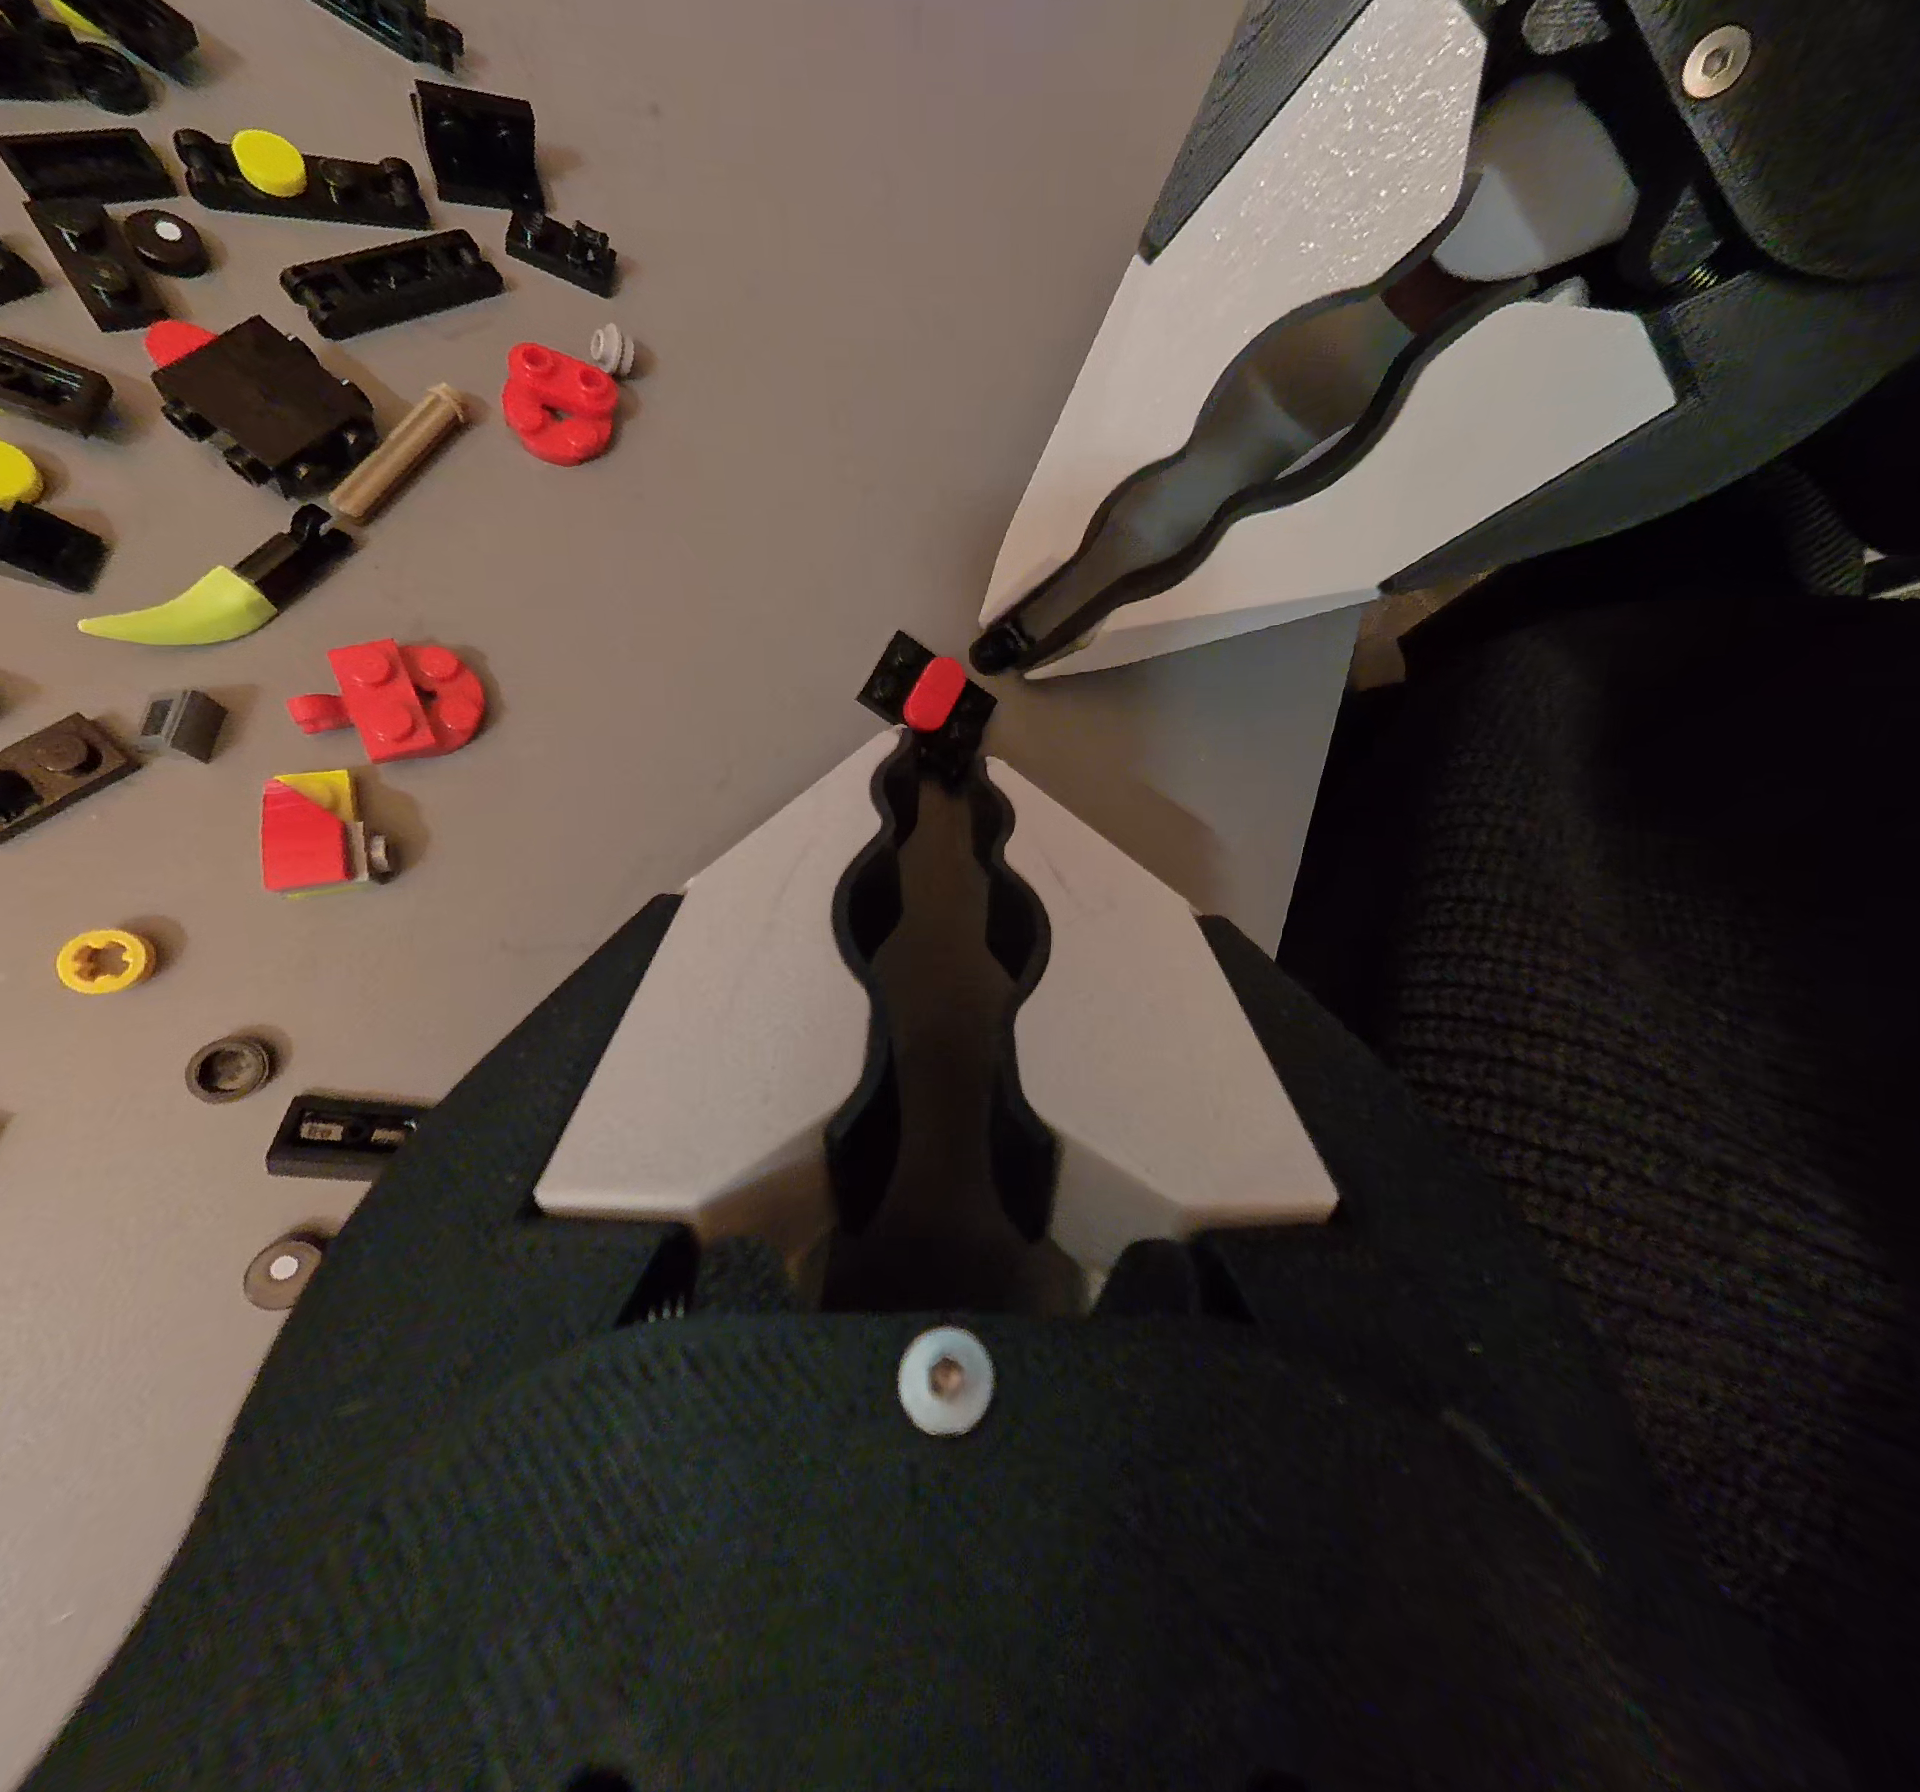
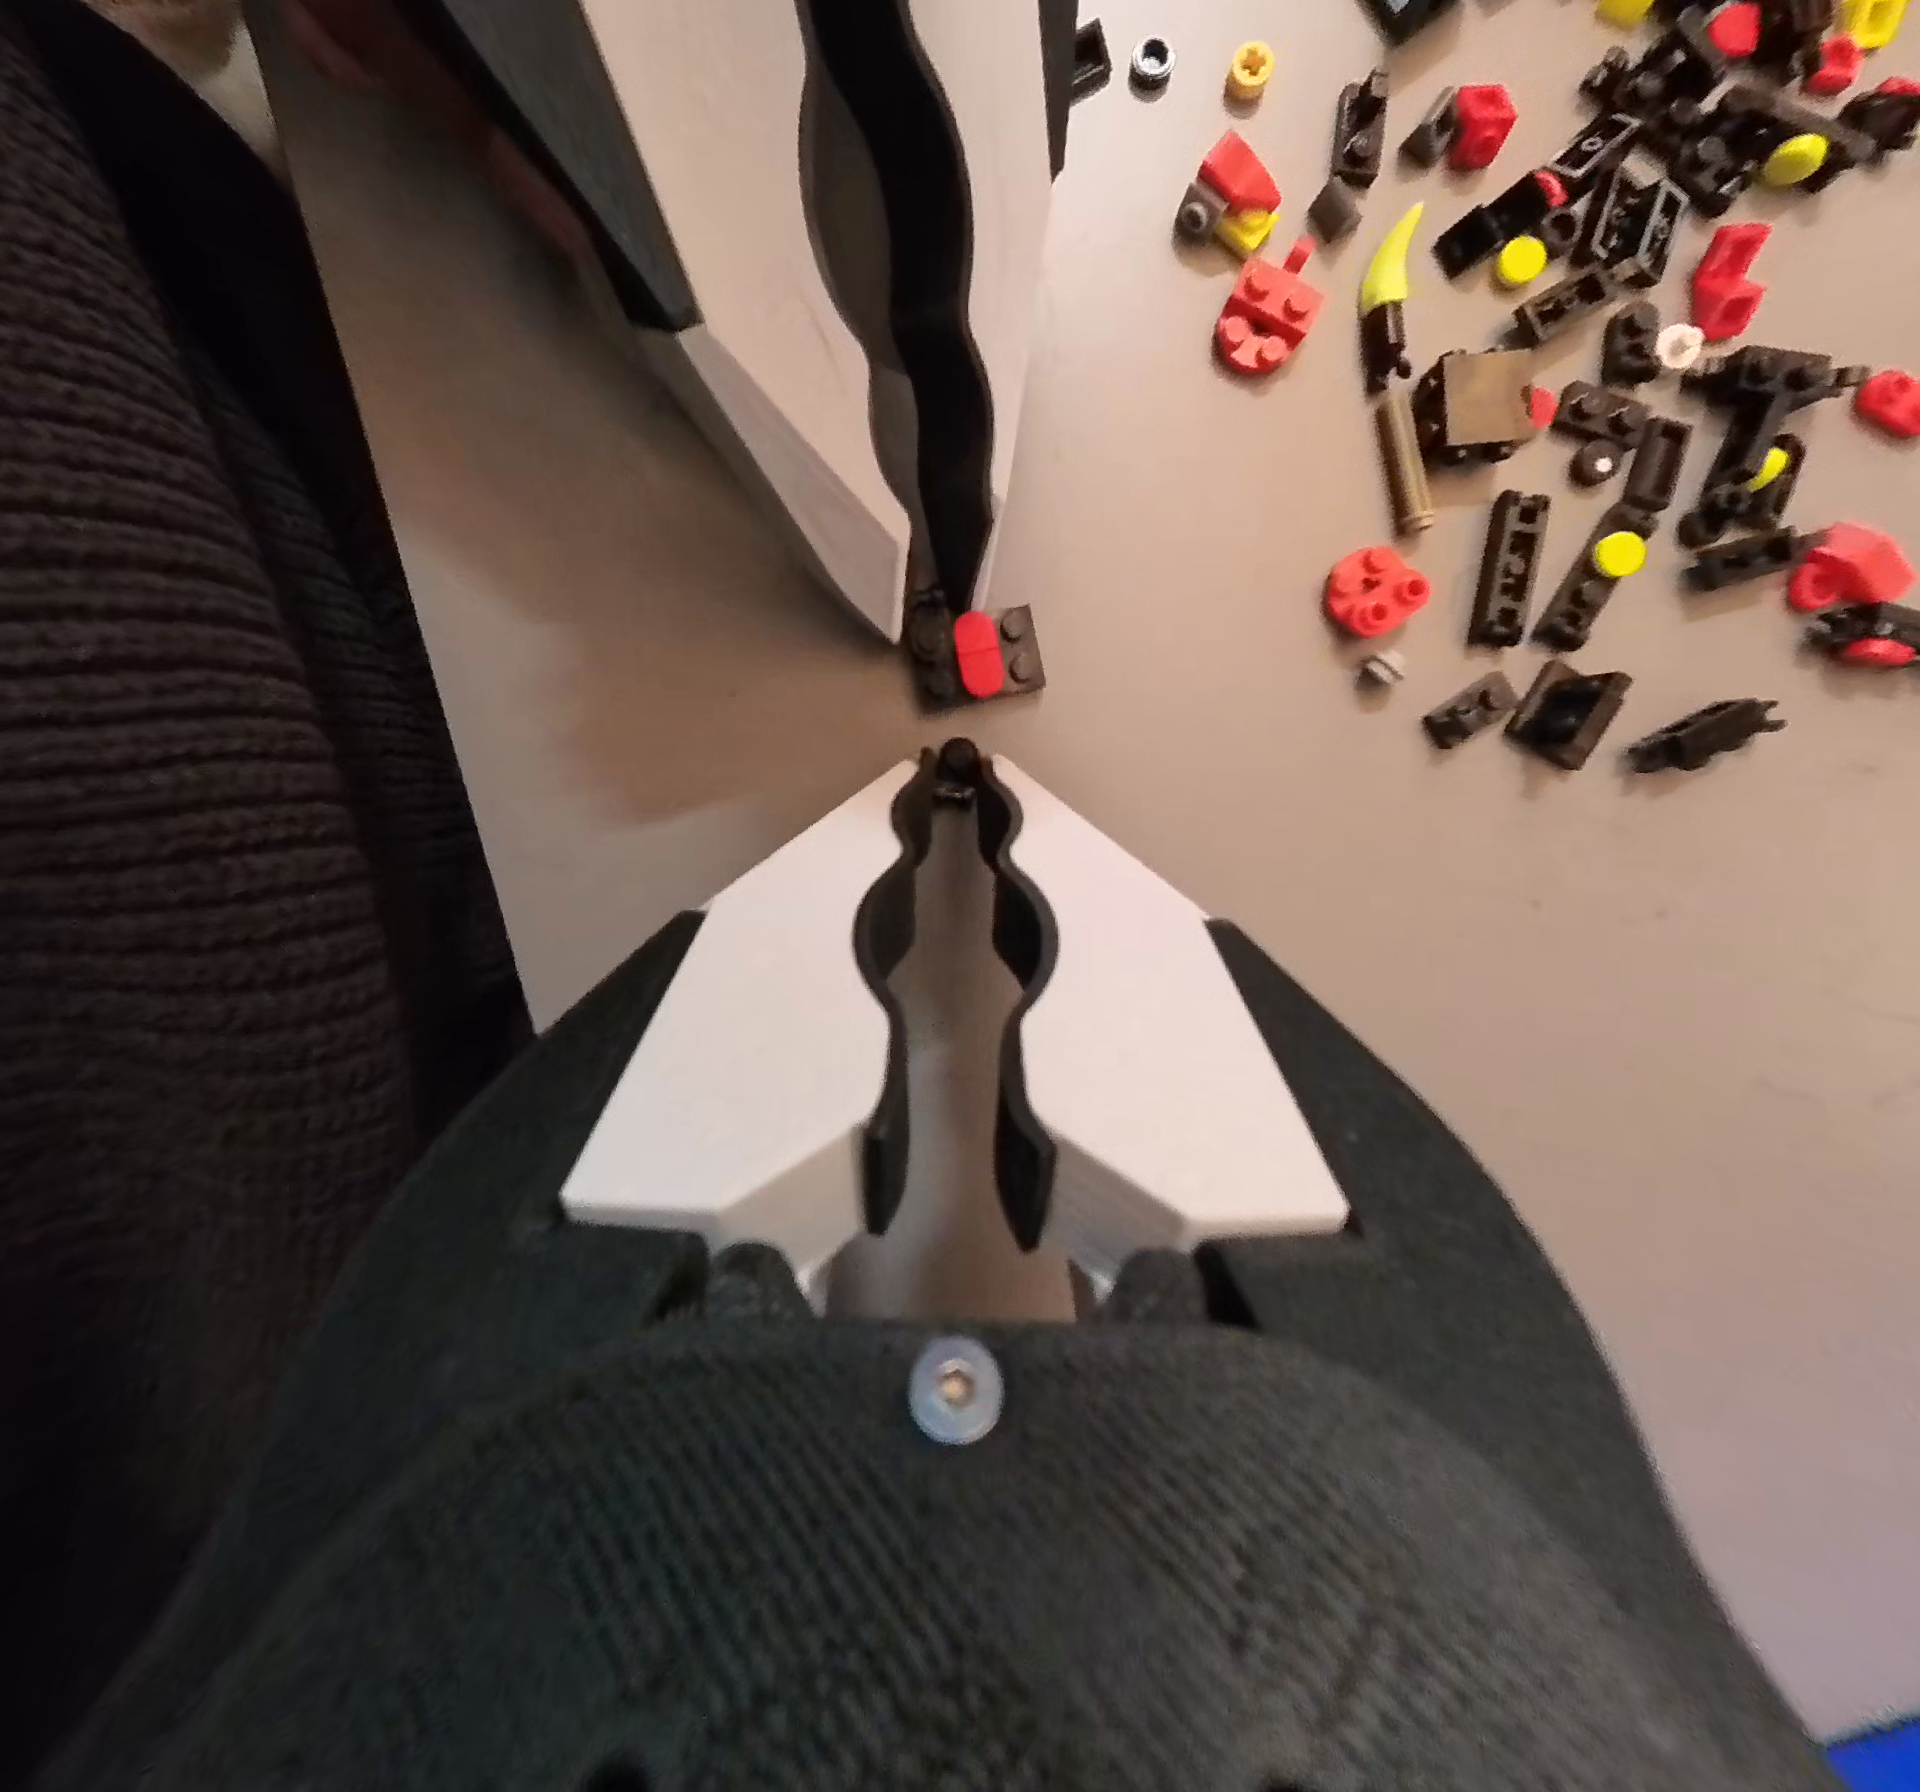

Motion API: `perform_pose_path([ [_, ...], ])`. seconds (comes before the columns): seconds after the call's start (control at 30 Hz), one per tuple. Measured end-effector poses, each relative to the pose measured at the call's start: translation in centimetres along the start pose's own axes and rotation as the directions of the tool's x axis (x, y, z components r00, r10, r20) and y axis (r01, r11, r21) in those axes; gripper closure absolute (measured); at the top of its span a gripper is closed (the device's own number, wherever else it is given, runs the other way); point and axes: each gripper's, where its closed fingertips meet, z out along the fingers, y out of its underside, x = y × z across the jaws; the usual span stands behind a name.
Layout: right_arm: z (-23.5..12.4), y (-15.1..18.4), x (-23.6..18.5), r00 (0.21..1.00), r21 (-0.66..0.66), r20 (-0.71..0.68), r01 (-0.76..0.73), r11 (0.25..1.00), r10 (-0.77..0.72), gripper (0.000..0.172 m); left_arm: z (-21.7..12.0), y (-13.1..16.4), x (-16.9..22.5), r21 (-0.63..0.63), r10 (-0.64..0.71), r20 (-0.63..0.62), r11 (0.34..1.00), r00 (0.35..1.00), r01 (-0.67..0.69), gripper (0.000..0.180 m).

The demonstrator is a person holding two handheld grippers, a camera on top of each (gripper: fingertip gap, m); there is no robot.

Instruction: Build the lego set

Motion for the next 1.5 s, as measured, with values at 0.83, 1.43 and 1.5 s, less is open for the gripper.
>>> perform_pose_path([
  [0.83, 0.5, -0.3, 0.3, 0.994, -0.051, 0.034, 0.109, 0.993, -0.107, 0.165, 0.0, 0.0, 0.0, -0.002, 0.0, -0.004, 1.0, 1.0, 0.0, 0.174],
  [1.43, 0.4, -1.3, -0.4, 0.994, -0.015, 0.028, 0.109, 0.994, -0.108, 0.165, 0.0, 0.1, 0.0, -0.001, -0.006, -0.009, 1.0, 1.0, 0.006, 0.174],
  [1.5, 0.4, -1.3, -0.4, 0.994, -0.016, 0.026, 0.11, 0.994, -0.109, 0.165, 0.0, 0.1, 0.0, -0.002, -0.006, -0.008, 1.0, 1.0, 0.006, 0.174],
])
